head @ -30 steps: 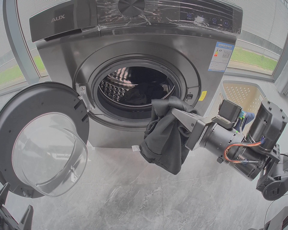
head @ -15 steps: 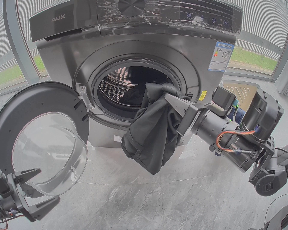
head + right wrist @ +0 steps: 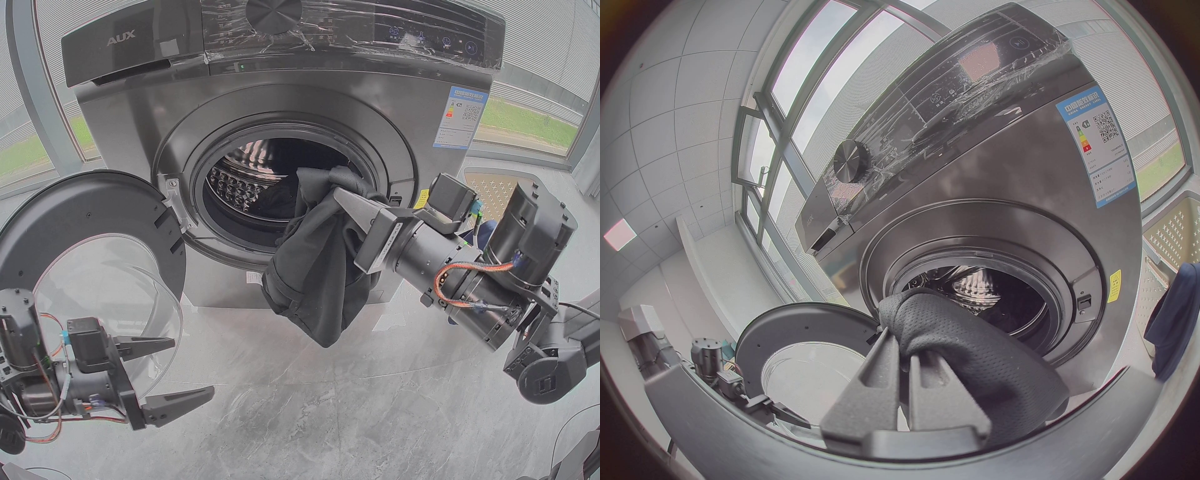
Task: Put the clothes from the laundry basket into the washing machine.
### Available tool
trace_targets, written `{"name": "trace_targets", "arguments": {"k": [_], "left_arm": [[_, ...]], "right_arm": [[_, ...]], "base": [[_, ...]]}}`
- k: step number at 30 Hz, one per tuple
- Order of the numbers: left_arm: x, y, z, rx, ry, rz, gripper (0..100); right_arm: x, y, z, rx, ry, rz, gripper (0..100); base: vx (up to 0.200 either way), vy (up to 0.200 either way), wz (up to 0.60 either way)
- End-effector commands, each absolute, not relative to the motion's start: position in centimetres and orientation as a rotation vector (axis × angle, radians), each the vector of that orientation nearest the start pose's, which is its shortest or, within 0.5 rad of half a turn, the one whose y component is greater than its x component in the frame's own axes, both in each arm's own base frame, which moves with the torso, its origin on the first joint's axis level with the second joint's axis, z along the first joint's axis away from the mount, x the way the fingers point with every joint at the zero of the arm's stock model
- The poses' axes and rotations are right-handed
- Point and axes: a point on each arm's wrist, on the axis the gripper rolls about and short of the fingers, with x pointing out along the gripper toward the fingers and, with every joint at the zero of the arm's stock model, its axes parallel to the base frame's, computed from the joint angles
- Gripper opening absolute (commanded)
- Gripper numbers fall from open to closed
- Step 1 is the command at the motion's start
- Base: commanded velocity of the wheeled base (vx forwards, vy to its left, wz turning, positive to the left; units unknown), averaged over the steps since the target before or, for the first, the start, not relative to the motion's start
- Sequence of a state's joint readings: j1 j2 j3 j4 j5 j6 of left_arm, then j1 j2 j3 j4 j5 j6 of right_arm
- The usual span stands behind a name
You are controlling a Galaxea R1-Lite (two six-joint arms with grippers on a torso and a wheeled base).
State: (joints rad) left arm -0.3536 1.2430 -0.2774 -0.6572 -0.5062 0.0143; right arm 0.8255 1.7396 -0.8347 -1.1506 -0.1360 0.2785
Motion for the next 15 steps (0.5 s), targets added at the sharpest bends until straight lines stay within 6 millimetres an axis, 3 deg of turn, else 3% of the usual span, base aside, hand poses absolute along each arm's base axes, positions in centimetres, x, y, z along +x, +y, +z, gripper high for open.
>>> {"name": "trace_targets", "arguments": {"k": [1,15], "left_arm": [[18.3,-8.7,12.3,-0.015,0.445,-0.892,100],[21.1,-12.1,12.1,-0.212,0.529,-0.962,100]], "right_arm": [[22.0,23.3,23.2,0.387,-0.134,0.710,0],[21.7,23.6,23.3,0.393,-0.135,0.720,0]], "base": [[0.000,0.000,0.00],[0.000,0.000,0.00]]}}
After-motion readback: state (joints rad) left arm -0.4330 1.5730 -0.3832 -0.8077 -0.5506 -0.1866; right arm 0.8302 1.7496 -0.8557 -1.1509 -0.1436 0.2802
